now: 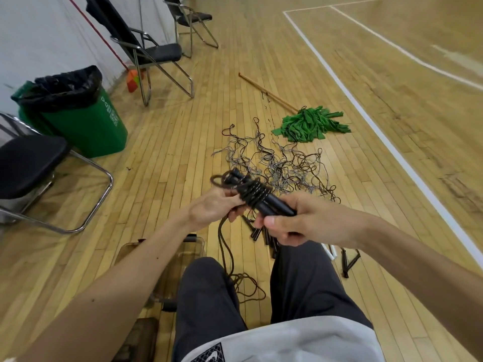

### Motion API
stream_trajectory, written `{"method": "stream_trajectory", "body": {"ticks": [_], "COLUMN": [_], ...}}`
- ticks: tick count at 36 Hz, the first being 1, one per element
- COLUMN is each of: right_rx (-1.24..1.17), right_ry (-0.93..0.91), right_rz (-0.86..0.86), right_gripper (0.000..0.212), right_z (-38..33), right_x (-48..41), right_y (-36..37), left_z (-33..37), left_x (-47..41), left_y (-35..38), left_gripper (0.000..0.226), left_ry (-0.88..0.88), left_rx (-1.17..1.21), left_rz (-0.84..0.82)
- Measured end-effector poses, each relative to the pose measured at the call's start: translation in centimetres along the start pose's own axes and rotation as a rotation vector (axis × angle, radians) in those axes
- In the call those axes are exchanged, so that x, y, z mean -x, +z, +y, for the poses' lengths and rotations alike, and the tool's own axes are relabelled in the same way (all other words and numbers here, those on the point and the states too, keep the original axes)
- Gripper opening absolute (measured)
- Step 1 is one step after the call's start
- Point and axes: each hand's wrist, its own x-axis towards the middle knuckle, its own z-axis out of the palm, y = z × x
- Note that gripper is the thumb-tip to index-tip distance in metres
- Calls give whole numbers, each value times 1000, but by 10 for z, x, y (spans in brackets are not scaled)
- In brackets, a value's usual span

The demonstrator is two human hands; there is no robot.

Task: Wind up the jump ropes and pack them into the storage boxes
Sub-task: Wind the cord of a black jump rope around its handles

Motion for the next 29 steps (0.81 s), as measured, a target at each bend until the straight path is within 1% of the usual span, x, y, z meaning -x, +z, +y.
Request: {"method": "stream_trajectory", "body": {"ticks": [2,5,11,13,16,20,22,24,26,29], "right_rx": [-17,-19,-70,-45,-5,32,91,156,214,243], "right_ry": [-6,0,59,72,91,127,145,166,190,228], "right_rz": [72,158,251,287,345,444,477,486,497,556], "right_gripper": [19,28,32,33,28,12,11,13,15,12], "right_z": [2,8,17,20,26,37,43,50,56,66], "right_x": [-3,-7,-9,-10,-12,-18,-20,-23,-26,-31], "right_y": [-5,-11,-18,-21,-24,-32,-36,-39,-41,-48], "left_z": [-5,-6,-9,-9,-8,-7,-6,-4,-4,-4], "left_x": [-4,-4,-2,-1,0,1,1,0,0,3], "left_y": [4,12,22,25,30,34,35,36,37,38], "left_gripper": [32,41,44,44,44,46,46,46,43,28], "left_ry": [7,31,11,15,13,6,-22,-52,-43,-1], "left_rx": [58,87,124,152,163,134,127,89,-11,-231], "left_rz": [47,45,34,22,25,21,18,32,55,68]}}
